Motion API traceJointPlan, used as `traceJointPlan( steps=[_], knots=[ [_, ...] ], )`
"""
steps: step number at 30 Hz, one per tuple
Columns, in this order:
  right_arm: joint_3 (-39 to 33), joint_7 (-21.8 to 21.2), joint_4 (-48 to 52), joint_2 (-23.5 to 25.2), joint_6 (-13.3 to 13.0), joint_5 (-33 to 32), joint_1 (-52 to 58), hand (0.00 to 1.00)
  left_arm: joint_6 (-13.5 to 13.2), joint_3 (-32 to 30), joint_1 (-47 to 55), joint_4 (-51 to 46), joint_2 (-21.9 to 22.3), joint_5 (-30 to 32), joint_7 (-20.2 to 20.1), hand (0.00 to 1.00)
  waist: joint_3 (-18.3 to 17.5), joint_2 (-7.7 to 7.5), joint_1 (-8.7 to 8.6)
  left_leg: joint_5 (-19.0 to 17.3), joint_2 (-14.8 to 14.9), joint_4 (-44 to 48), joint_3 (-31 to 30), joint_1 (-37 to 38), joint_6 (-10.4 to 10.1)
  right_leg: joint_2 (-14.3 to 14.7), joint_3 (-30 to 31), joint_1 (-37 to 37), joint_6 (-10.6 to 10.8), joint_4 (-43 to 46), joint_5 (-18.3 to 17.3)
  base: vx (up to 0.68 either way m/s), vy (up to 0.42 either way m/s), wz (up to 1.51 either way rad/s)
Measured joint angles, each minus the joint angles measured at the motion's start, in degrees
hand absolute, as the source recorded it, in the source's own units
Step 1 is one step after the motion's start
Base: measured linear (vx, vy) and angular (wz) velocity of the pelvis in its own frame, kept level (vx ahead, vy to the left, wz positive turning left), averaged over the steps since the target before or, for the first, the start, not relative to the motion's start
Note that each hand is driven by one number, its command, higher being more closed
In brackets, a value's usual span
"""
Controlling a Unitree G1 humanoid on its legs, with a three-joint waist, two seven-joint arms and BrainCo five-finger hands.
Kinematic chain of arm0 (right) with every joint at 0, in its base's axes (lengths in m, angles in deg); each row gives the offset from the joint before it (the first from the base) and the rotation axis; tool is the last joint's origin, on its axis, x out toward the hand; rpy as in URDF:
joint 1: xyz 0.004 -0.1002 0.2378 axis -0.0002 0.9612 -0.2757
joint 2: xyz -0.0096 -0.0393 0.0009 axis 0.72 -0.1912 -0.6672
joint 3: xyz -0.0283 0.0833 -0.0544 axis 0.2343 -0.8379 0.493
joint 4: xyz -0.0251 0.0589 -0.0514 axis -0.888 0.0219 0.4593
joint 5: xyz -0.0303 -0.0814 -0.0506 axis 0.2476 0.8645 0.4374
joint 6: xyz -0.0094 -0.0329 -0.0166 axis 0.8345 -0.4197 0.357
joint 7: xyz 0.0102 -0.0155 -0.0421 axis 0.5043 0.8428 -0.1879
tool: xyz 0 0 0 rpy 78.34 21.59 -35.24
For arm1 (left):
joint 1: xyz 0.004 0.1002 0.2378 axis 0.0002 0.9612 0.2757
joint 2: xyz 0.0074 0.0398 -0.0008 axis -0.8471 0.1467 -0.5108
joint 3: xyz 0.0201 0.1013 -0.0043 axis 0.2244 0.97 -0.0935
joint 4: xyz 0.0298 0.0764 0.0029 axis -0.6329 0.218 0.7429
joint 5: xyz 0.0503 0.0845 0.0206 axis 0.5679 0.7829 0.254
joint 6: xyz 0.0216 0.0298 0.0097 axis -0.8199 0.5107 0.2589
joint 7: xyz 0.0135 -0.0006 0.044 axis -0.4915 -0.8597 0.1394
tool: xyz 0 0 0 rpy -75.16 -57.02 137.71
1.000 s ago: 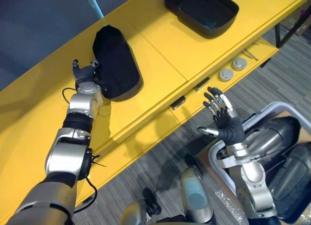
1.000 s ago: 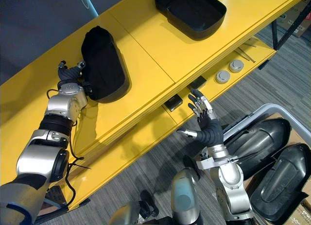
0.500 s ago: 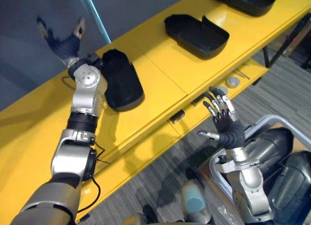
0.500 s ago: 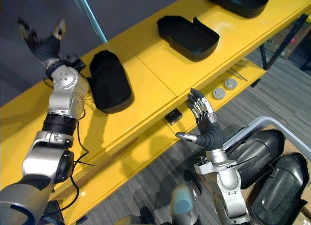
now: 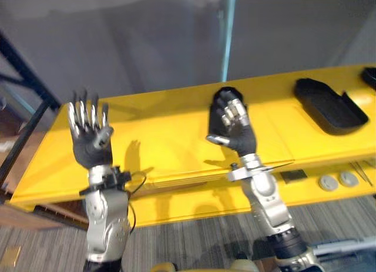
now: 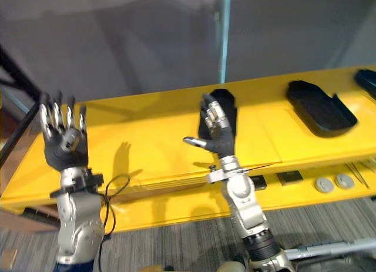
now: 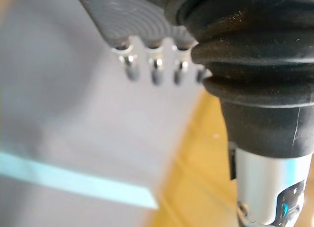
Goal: Walk over and take plastic housings, then place them on the shelf
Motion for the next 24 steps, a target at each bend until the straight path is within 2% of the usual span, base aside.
traceJointPlan(
  steps=[1, 2, 3, 4, 5, 7, 8, 9, 11, 15, 16, 19, 24],
  knots=[
    [1.38, 0.98, -3.89, 1.16, 1.07, 0.41, -2.33, 0.0, 1.63, -1.0, 3.3, 3.55, 0.93, 3.67, 0.23, 0.0, -0.05, -0.47, 1.14, 0.0, -0.23, 0.74, -1.71, -1.22, -0.01, -0.02, -1.75, 0.62, -0.04, -0.42, 0.09, 0.03, -0.013, 0.51],
    [1.82, 1.6, -5.48, 1.48, 1.18, 0.72, -3.49, 0.0, 2.17, -1.03, 4.63, 4.57, 1.22, 5.5, 0.12, 0.0, 0.11, -0.82, 1.54, 0.04, -0.32, 0.8, -2.11, -1.35, -0.06, -0.04, -2.12, 0.81, -0.07, -0.55, 0.11, 0.03, -0.007, 0.44],
    [2.29, 2.65, -7.62, 1.83, 1.45, 0.99, -5.33, 0.0, 2.8, -1.0, 6.81, 5.42, 1.72, 7.86, -0.19, 0.0, 0.33, -1.27, 2.87, 0.09, -0.4, 0.81, -2.5, -1.46, -0.13, -0.01, -2.23, 0.85, -0.1, -0.65, 0.14, 0.01, -0.005, 0.37],
    [2.06, 5.18, -10.38, 2.33, 1.88, 0.97, -8.31, 0.0, 2.85, -0.48, 10.25, 5.62, 1.94, 10.53, -2.47, 0.0, 0.32, -1.81, 4.24, 0.07, -0.59, 1.57, -3.79, -2.93, -0.15, -0.02, -3.8, 0.93, -0.12, -1.0, 0.15, 0.02, -0.006, 0.42],
    [1.82, 6.68, -12.22, 2.48, 1.96, 0.96, -10.37, 0.0, 2.82, -0.08, 11.53, 5.7, 1.96, 11.99, -3.9, 0.0, 0.46, -2.03, 4.88, 0.08, -0.74, 1.89, -4.55, -3.67, -0.15, -0.02, -4.66, 0.9, -0.25, -1.18, 0.24, 0.01, -0.009, 0.45],
    [1.55, 9.98, -15.41, 3.32, 2.75, 0.95, -13.87, 0.0, 2.2, 0.82, 13.19, 5.73, 2.05, 11.83, -6.76, 0.0, 0.66, -2.02, 6.53, 0.07, -0.8, 2.47, -5.01, -4.41, -0.17, 0.02, -5.17, 0.85, -0.33, -1.31, 0.3, 0.0, 0.002, 0.18],
    [1.1, 12.15, -16.83, 4.52, 3.46, 0.94, -15.33, 0.0, 0.92, 1.86, 13.69, 5.72, 2.1, 11.8, -8.18, 0.0, 0.76, -1.87, 7.2, 0.07, -0.9, 2.5, -5.05, -4.42, -0.16, -0.05, -5.2, 0.9, -0.33, -1.3, 0.3, 0.0, 0.008, 0.07],
    [0.68, 13.18, -17.36, 5.23, 3.76, 0.94, -15.83, 0.0, 0.27, 2.45, 13.67, 5.71, 2.1, 11.81, -8.72, 0.0, 0.87, -1.76, 7.33, 0.06, -0.98, 2.53, -5.14, -4.46, -0.15, -0.1, -5.25, 0.95, -0.34, -1.29, 0.3, -0.01, 0.011, 0.05],
    [-0.49, 18.65, -19.26, 8.01, 4.85, 1.24, -17.02, 0.0, -1.33, 5.48, 12.84, 5.69, 2.08, 11.28, -10.49, 0.0, 1.22, -1.25, 7.22, 0.0, -1.12, 2.93, -5.51, -5.22, -0.12, -0.17, -5.45, 0.71, -0.42, -1.28, 0.35, -0.03, 0.013, 0.07],
    [-2.73, 27.59, -23.45, 10.37, 6.08, 5.45, -18.01, 0.0, -1.49, 11.24, 9.96, 5.7, 2.04, 10.08, -11.0, 0.0, 3.31, -0.27, 7.18, -0.32, -0.98, 3.76, -5.22, -5.44, -0.07, -0.14, -5.33, 0.59, -0.95, -1.18, 0.07, -0.04, 0.01, -0.04],
    [-3.59, 30.7, -24.19, 10.72, 6.35, 7.57, -18.02, 0.0, -1.49, 12.29, 9.17, 5.7, 2.06, 8.99, -11.19, 0.0, 3.78, 0.04, 7.16, -0.36, -0.78, 4.03, -4.97, -5.84, -0.07, -0.09, -5.14, 0.1, -0.97, -1.11, 0.06, -0.04, 0.002, -0.09],
    [-5.97, 36.47, -24.95, 10.63, 7.43, 10.74, -18.38, 0.0, -1.49, 13.98, 8.14, 5.73, 1.81, 7.86, -11.09, 0.0, 4.41, 0.54, 6.97, -0.33, -0.39, 4.74, -4.7, -7.4, -0.09, 0.05, -4.77, -1.74, -0.99, -0.65, 0.64, -0.01, -0.002, -0.06],
    [-6.66, 39.48, -25.6, 10.39, 7.9, 11.83, -18.42, 0.0, -1.54, 16.15, 7.96, 7.27, 1.55, 6.57, -10.42, 0.0, 4.44, 0.57, 6.14, -0.69, -0.34, 4.82, -4.28, -7.33, -0.55, 0.01, -4.15, -1.99, -0.81, -0.65, 0.81, 0.03, 0.0, -0.06]
  ],
)
